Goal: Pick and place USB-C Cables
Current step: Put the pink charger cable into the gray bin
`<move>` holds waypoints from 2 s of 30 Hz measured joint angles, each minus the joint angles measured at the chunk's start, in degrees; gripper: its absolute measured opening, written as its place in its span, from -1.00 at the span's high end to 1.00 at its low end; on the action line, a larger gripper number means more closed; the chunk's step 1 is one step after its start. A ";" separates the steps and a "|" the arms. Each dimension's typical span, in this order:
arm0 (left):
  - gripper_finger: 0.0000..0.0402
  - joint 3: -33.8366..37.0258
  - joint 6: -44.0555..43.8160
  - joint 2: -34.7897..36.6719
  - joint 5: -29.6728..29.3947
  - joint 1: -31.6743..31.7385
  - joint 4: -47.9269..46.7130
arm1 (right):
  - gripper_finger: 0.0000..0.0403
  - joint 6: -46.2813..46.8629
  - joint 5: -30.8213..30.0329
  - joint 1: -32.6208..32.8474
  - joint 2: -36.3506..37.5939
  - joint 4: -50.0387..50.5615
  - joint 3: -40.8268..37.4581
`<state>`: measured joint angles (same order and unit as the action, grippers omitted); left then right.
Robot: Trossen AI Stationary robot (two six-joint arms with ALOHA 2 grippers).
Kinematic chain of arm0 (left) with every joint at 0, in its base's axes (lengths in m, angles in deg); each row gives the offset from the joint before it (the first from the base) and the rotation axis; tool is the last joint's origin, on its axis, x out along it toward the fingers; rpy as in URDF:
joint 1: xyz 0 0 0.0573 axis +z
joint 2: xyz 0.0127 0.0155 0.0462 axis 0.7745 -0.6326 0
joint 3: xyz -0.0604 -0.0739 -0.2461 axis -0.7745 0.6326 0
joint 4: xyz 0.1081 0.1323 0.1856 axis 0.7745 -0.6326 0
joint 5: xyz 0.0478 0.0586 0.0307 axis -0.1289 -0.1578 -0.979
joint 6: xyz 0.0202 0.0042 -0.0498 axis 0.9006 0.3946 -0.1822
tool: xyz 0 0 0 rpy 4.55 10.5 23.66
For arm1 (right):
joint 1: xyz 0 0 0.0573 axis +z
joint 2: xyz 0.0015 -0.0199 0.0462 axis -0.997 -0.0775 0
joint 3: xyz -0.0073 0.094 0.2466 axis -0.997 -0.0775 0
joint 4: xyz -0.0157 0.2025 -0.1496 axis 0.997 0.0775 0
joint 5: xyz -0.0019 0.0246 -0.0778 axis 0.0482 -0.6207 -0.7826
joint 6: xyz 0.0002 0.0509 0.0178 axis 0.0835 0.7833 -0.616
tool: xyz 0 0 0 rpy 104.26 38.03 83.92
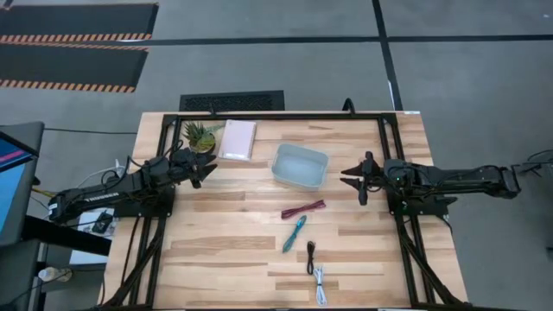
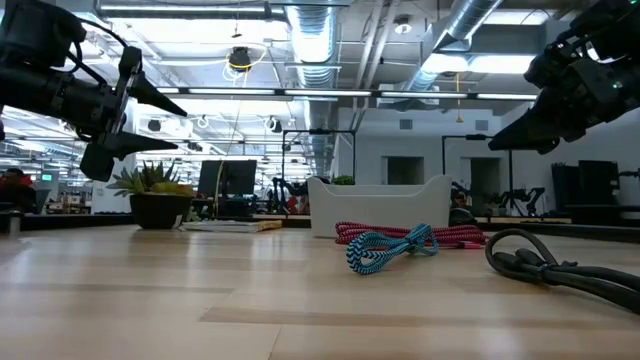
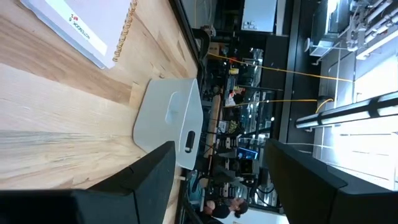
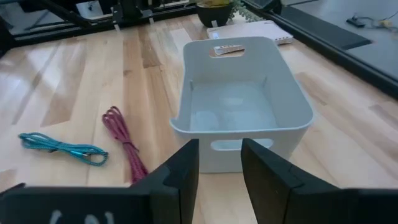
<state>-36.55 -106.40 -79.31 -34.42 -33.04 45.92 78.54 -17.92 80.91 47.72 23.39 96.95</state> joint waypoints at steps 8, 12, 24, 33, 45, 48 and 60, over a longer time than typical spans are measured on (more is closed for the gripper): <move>-0.20 0.02 -14.16 0.02 8.83 -0.07 -0.91 | 0.28 -0.29 0.11 0.00 0.00 0.00 0.00; -0.20 0.02 -17.34 0.01 10.62 -0.07 -0.70 | 0.28 7.42 0.55 0.07 -0.01 -0.12 0.01; -0.20 0.01 -27.18 0.02 11.56 -0.07 -0.59 | 0.28 23.62 0.55 0.02 0.01 -0.64 0.01; -0.20 0.02 -27.03 0.02 10.13 -0.07 -0.77 | 0.28 24.16 0.55 0.02 0.01 -0.44 0.01; -0.20 0.02 -27.00 0.02 10.08 -0.07 -0.77 | 0.28 23.39 0.37 -0.11 0.00 -0.16 0.00; -0.20 0.02 -26.00 0.00 9.45 -0.07 -0.89 | 0.28 23.39 0.32 -0.15 0.00 -0.18 -0.01; -0.20 0.02 56.52 -0.88 6.40 -0.05 -1.07 | 0.28 23.22 0.35 -0.39 0.01 -0.21 0.01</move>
<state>-36.53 -49.88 -80.19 -28.02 -33.09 44.85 101.76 -17.57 80.53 47.74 23.19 96.95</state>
